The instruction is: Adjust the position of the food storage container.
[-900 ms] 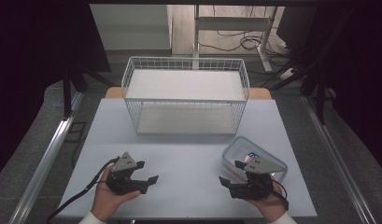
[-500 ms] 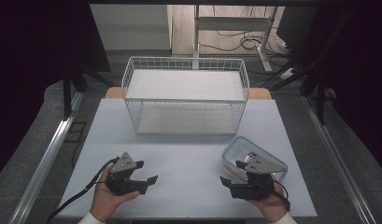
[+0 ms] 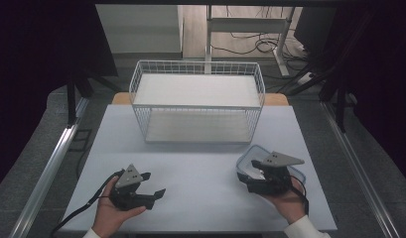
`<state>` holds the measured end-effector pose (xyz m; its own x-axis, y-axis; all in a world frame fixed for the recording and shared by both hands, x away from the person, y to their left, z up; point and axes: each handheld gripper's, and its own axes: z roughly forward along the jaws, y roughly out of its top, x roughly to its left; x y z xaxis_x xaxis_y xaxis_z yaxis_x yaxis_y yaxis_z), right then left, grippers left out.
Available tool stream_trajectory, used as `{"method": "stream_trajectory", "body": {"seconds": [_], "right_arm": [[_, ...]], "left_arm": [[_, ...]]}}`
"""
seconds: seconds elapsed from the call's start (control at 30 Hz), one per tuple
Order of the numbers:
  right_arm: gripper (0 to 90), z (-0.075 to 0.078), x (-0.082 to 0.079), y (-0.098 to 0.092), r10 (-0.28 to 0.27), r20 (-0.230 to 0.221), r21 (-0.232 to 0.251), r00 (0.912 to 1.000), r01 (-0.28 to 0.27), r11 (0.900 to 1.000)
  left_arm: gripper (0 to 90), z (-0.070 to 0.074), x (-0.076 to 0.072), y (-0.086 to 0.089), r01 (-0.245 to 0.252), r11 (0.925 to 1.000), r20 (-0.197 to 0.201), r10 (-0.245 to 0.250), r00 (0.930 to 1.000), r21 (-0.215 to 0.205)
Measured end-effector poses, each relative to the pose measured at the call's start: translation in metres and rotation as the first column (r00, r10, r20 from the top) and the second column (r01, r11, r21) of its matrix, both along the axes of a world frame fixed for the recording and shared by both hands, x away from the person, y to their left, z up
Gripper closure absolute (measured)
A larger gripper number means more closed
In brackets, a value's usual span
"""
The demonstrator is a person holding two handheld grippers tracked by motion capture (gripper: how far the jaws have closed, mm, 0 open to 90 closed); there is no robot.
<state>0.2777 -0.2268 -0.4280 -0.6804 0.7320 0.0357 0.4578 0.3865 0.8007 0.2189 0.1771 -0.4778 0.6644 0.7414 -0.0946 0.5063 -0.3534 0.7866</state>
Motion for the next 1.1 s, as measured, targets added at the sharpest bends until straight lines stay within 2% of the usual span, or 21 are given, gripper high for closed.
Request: {"method": "stream_trajectory", "body": {"seconds": [0.03,0.2,0.27,0.33,0.4,0.43,0.5,0.53,0.57,0.6,0.67,0.73,0.77,0.8,0.83,0.9,0.93,1.03,1.07,1.1], "right_arm": [[33.4,0.0,0.0,0.0,0.0,0.0,0.0,1.0,0.0,1.0],[36.9,0.014,0.03,-0.017,-0.083,-0.018,-0.014,0.9964,0.083,0.996],[39.8,0.017,0.046,-0.025,-0.108,-0.044,-0.022,0.9932,0.107,0.994],[44.5,0.02,0.062,-0.032,-0.124,-0.088,-0.016,0.9884,0.123,0.992],[49.8,0.019,0.083,-0.038,-0.151,-0.124,-0.047,0.9807,0.146,0.988],[49.8,0.019,0.083,-0.038,-0.151,-0.124,-0.047,0.9807,0.146,0.988],[56.2,0.016,0.095,-0.042,-0.167,-0.139,-0.07,0.9762,0.158,0.985],[61.4,0.013,0.106,-0.045,-0.167,-0.161,-0.088,0.9728,0.154,0.984],[61.4,0.013,0.106,-0.045,-0.167,-0.161,-0.088,0.9728,0.154,0.984],[69.4,0.01,0.115,-0.047,-0.163,-0.173,-0.128,0.9712,0.142,0.982],[77.9,0.006,0.125,-0.05,-0.144,-0.204,-0.15,0.9683,0.115,0.982],[84.0,0.001,0.131,-0.051,-0.138,-0.208,-0.201,0.9684,0.095,0.975],[84.0,0.001,0.131,-0.051,-0.138,-0.208,-0.201,0.9684,0.095,0.975],[88.6,-0.004,0.137,-0.052,-0.134,-0.217,-0.237,0.9669,0.081,0.968],[88.9,-0.007,0.14,-0.052,-0.138,-0.232,-0.243,0.963,0.08,0.967],[89.0,-0.009,0.144,-0.052,-0.145,-0.237,-0.254,0.9607,0.083,0.964],[89.1,-0.014,0.15,-0.05,-0.148,-0.26,-0.268,0.9542,0.076,0.96],[89.1,-0.018,0.154,-0.047,-0.138,-0.266,-0.28,0.9541,0.061,0.958],[89.2,-0.021,0.156,-0.044,-0.124,-0.278,-0.285,0.9527,0.041,0.958],[89.2,-0.023,0.156,-0.043,-0.118,-0.284,-0.291,0.9515,0.032,0.956]], "left_arm": [[24.4,0.0,0.0,0.0,0.0,1.0,0.0,0.0,1.0,0.0],[24.5,0.0,-0.002,0.0,-0.003,1.0,0.002,0.003,1.0,0.005],[24.4,0.001,-0.002,0.0,-0.006,1.0,0.002,0.006,1.0,-0.003],[24.4,0.001,-0.001,0.0,-0.007,1.0,-0.001,0.007,1.0,-0.005],[24.4,0.0,-0.001,-0.001,-0.006,1.0,-0.007,0.006,1.0,0.003],[24.4,0.0,-0.001,-0.001,-0.006,1.0,-0.007,0.006,1.0,0.003],[24.4,-0.001,0.0,-0.001,-0.006,0.9999,-0.012,0.006,0.9999,0.009],[24.4,-0.001,0.001,-0.001,-0.011,0.9998,-0.013,0.012,0.9999,0.017],[24.4,-0.001,0.001,-0.001,-0.011,0.9998,-0.013,0.012,0.9999,0.017],[24.4,-0.001,0.001,0.0,-0.017,0.9997,-0.015,0.018,0.9997,0.018],[24.4,-0.001,0.001,0.0,-0.018,0.9996,-0.017,0.019,0.9997,0.02],[24.4,-0.001,0.001,0.0,-0.016,0.9997,-0.019,0.016,0.9997,0.021],[24.4,-0.001,0.001,0.0,-0.016,0.9997,-0.019,0.016,0.9997,0.021],[24.2,-0.001,0.0,0.0,-0.016,0.9996,-0.018,0.016,0.9997,0.023],[24.0,-0.001,0.001,0.001,-0.021,0.9993,-0.018,0.021,0.9996,0.03],[23.8,-0.001,0.001,0.001,-0.026,0.9992,-0.019,0.026,0.9995,0.032],[23.5,-0.001,0.002,0.002,-0.032,0.9989,-0.019,0.032,0.9993,0.034],[23.5,-0.001,0.002,0.003,-0.034,0.9988,-0.019,0.035,0.9992,0.034],[23.6,-0.002,0.002,0.005,-0.039,0.9991,-0.028,0.039,0.9988,0.016],[23.6,-0.002,0.002,0.005,-0.039,0.9991,-0.028,0.039,0.9988,0.016]]}}
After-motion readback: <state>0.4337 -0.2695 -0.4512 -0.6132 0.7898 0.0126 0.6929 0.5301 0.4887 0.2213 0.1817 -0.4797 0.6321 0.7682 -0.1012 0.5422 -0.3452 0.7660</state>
